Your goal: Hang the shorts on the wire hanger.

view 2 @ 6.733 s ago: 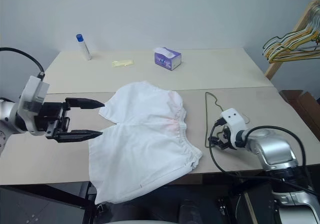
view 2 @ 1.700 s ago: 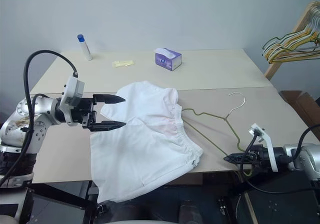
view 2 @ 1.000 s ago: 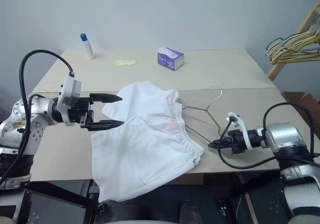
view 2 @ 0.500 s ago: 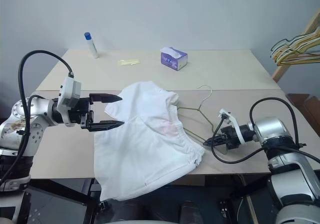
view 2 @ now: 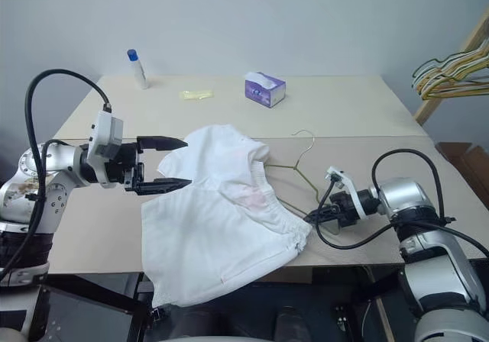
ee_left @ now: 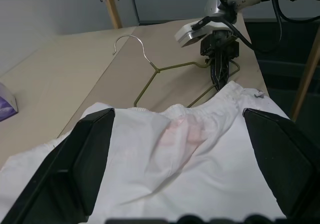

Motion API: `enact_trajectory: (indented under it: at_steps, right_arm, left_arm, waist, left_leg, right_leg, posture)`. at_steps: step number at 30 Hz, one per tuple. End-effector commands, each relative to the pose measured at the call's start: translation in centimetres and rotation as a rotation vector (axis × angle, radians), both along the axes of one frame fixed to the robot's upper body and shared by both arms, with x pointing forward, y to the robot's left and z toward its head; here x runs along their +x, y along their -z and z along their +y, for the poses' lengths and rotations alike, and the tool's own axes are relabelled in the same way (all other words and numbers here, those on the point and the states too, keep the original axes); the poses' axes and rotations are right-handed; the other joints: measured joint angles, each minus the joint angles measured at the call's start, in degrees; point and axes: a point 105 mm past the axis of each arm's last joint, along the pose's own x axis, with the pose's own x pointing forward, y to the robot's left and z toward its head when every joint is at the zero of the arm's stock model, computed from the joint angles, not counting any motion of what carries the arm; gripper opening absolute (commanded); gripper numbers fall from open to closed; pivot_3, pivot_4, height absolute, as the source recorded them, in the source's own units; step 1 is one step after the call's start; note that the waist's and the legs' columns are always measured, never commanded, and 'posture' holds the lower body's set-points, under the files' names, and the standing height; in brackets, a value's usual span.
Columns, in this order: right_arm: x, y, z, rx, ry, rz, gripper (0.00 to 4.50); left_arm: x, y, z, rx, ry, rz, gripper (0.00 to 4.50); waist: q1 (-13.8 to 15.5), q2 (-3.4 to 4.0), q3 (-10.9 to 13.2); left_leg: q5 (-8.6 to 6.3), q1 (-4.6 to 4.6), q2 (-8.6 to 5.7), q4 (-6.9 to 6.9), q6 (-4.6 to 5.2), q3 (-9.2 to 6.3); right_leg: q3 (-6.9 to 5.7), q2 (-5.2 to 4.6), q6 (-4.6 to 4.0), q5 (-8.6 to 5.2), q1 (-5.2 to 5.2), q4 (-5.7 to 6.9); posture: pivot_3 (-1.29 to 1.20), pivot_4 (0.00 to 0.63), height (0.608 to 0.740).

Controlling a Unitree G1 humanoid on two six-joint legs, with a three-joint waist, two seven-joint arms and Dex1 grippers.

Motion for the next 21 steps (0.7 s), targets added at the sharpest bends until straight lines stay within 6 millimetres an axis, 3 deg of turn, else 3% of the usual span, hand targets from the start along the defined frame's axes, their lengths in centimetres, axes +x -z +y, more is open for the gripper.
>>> enact_trajectory:
  at_steps: [1, 3, 6, 9, 14, 21]
  right_arm:
    - [1.8, -1.6, -0.3, 0.017, 0.047, -0.107, 0.0]
    - [2.5, -2.1, -0.4, 0.024, 0.08, -0.155, 0.0]
    - [4.5, -4.2, -1.1, -0.001, 0.154, -0.372, 0.0]
    - [5.1, -7.6, -1.4, -0.038, 0.17, -0.619, 0.0]
    - [4.0, -10.9, -0.7, -0.233, 0.096, -0.965, 0.0]
    - [1.6, -11.4, 2.6, -0.43, -0.156, -1.168, 0.0]
  left_arm:
    - [-0.1, -0.9, -0.1, 0.005, 0.009, -0.052, 4.45]
    - [0.0, -0.9, 0.0, 0.005, 0.006, -0.054, 4.45]
    - [0.0, -0.9, 0.0, 0.006, 0.002, -0.055, 4.45]
    - [0.3, -0.9, 0.1, 0.015, 0.004, -0.059, 4.45]
    - [1.6, -1.7, 0.1, 0.022, -0.008, -0.112, 4.45]
    - [4.6, -5.2, 0.7, 0.095, -0.021, -0.31, 4.45]
  waist:
    - [0.02, 0.0, 0.0]
    - [0.12, 0.0, 0.0]
    - [0.14, 0.0, 0.0]
    - [0.09, 0.01, -0.01]
    - [0.14, 0.02, -0.02]
    - [-0.76, 0.0, -0.04]
  left_leg:
    - [0.0, -0.01, 0.0, 0.0, 0.0, 0.0]
    - [0.0, -0.01, -0.01, 0.0, 0.0, 0.0]
    - [0.0, -0.01, -0.01, 0.0, -0.01, 0.02]
    - [0.02, -0.02, 0.01, -0.03, -0.03, 0.05]
    - [0.02, -0.21, 0.01, -0.03, -0.04, 0.1]
    - [0.06, -0.84, -0.02, 0.21, -0.09, 0.29]
  right_leg:
    - [0.0, -0.01, 0.0, 0.0, 0.0, -0.01]
    - [-0.01, -0.03, 0.0, 0.0, 0.0, -0.01]
    - [-0.03, -0.02, 0.0, 0.0, -0.02, 0.01]
    - [-0.03, -0.01, -0.01, 0.0, -0.08, 0.07]
    - [-0.1, -0.02, -0.01, 0.0, -0.22, 0.07]
    - [-0.09, 0.01, -0.03, 0.05, -0.82, 0.22]
  posture:
    - [0.15, 0.011, 0.74]
    - [0.14, 0.007, 0.74]
    - [0.13, 0.002, 0.74]
    - [0.1, 0.0, 0.74]
    - [0.06, 0.0, 0.74]
    - [0.02, 0.0, 0.74]
